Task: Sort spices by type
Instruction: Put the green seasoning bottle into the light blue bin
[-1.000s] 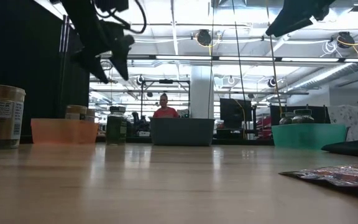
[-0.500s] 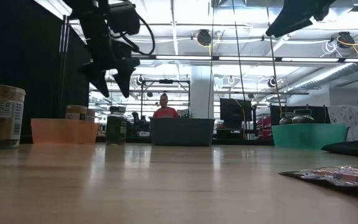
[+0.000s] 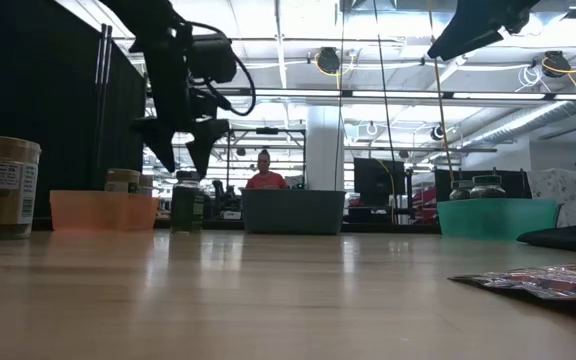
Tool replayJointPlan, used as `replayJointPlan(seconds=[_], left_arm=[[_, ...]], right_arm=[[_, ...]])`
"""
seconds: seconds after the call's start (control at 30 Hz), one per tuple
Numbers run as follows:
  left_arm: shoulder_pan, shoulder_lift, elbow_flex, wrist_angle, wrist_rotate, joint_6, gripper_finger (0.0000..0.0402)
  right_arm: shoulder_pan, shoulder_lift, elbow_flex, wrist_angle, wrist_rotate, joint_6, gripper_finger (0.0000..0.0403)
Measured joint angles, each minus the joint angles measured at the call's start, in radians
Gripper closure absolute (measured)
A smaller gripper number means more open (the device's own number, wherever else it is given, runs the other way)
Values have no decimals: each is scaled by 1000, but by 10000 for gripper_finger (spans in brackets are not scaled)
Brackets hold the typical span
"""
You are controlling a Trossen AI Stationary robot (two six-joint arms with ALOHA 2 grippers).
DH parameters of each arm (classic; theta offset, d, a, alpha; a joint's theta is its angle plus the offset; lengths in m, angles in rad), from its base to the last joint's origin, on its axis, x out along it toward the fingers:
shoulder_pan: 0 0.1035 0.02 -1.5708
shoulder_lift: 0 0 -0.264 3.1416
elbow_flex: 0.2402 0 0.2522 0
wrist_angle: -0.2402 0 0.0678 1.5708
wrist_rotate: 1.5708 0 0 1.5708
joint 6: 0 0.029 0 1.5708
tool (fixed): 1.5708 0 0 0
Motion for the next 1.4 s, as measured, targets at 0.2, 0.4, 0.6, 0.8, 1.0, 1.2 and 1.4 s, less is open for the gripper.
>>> replayJointPlan(seconds=[0.2, 0.4, 0.6, 0.8, 1.0, 1.2, 1.4], left_arm=[[8, 30, 0, 2, -1, 15, 31], [7, 37, 0, 8, -2, 17, 35], [7, 37, 0, 11, -3, 17, 58], [7, 37, 0, 34, -3, 18, 72], [7, 37, 0, 36, -3, 18, 72], [7, 37, 0, 36, 2, 17, 73], [7, 37, 0, 35, 5, 17, 80]], right_arm=[[0, 0, 0, 0, 0, 0, 83], [0, 0, 0, 0, 0, 0, 83], [0, 0, 0, 0, 0, 0, 83], [0, 0, 0, 0, 0, 0, 83], [0, 0, 0, 0, 0, 0, 83], [0, 0, 0, 0, -1, 0, 83], [0, 0, 0, 0, -1, 0, 83]])
